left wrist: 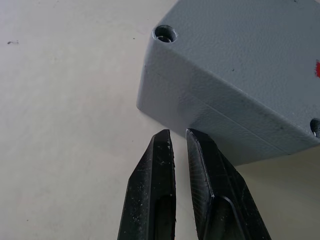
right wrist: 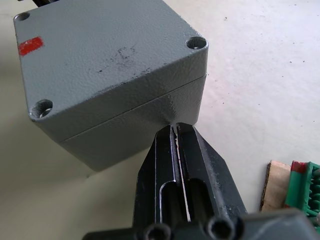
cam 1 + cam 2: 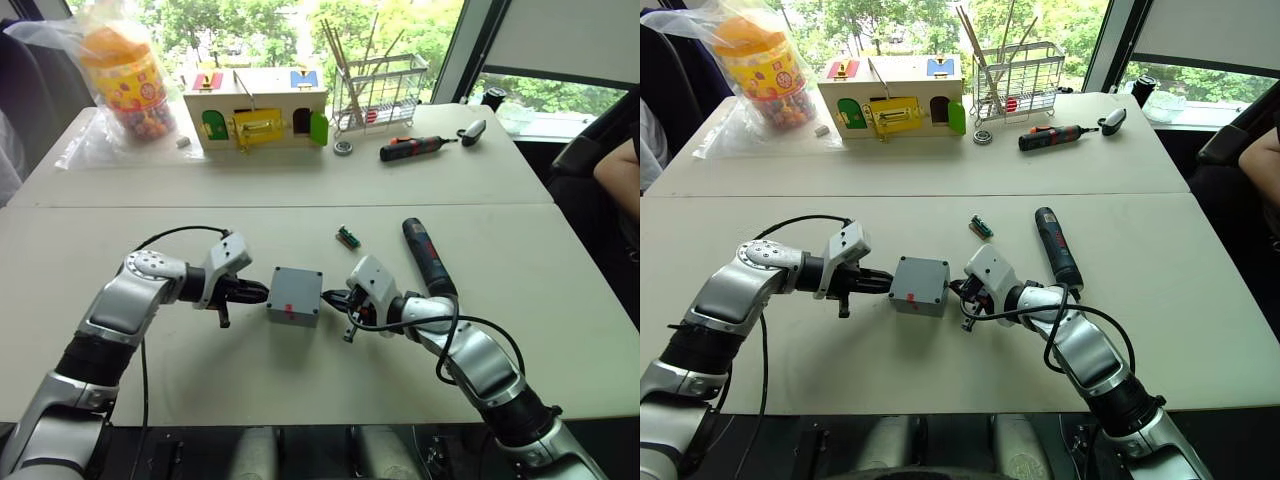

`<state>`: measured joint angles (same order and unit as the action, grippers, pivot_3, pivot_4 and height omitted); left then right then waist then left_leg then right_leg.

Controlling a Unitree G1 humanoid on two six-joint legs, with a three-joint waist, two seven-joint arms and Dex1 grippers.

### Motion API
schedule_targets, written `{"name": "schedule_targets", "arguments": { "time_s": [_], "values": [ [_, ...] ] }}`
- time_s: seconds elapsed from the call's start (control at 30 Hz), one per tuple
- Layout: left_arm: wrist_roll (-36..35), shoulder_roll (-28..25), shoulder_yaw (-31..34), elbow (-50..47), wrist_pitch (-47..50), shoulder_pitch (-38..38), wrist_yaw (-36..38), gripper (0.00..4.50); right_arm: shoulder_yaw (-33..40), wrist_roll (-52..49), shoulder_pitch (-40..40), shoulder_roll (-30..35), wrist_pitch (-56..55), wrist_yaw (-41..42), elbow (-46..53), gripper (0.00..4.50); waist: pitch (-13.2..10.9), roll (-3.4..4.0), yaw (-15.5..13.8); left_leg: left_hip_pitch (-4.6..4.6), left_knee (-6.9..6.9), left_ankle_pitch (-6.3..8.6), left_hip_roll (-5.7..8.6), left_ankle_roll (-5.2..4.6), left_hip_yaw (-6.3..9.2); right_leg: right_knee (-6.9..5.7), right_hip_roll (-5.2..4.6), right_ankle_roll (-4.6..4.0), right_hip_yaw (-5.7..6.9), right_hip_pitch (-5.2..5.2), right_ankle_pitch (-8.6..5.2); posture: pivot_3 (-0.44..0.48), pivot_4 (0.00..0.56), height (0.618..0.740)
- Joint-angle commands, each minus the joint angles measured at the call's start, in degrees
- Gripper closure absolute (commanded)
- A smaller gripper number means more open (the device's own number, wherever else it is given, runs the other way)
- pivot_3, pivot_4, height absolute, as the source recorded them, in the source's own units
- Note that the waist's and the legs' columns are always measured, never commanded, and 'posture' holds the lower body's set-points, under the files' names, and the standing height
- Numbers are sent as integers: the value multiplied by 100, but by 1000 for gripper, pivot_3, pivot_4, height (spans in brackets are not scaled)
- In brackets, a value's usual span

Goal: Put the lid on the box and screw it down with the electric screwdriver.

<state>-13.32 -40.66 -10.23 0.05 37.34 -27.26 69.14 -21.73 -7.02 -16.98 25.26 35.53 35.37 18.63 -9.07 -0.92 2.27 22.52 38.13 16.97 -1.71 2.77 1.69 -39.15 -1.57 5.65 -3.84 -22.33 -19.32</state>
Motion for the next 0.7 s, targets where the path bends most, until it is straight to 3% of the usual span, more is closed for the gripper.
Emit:
{"name": "schedule_targets", "arguments": {
  "time_s": [0.03, 0.47, 0.6, 0.7],
  "values": [
    [-191, -3, 2, -235, 17, -11, 61, 4054, 60, 7, -87, -109, -189, 3, 134, 4456, 0, 0, -1, 0, 0, 0, 0, 0, 0, 0, 0, 0, 0, 0, 0, 0, 150, 736],
    [-140, -4, 85, -84, -36, -77, 32, 4054, 173, 4, -32, -50, -151, 0, 203, 4456, 0, 0, 2, 0, 0, 0, 0, 0, 0, 0, 0, 0, 0, 0, 0, 0, 150, 736],
    [-667, 273, 855, 116, 358, -273, -385, 4054, 487, -109, 175, 109, 70, -64, 571, 4456, 0, 0, -24, 1, 0, 0, -2, 0, 1, 0, -2, 0, 0, 0, 0, 0, 150, 736],
    [-854, 495, 1597, 78, 64, -268, -1034, 4054, 877, -255, 452, 393, 382, -32, 1187, 4456, 0, -1, -45, 5, 4, 0, -6, 0, 2, 0, -7, 1, 1, 0, 0, 0, 150, 736]
  ]
}}
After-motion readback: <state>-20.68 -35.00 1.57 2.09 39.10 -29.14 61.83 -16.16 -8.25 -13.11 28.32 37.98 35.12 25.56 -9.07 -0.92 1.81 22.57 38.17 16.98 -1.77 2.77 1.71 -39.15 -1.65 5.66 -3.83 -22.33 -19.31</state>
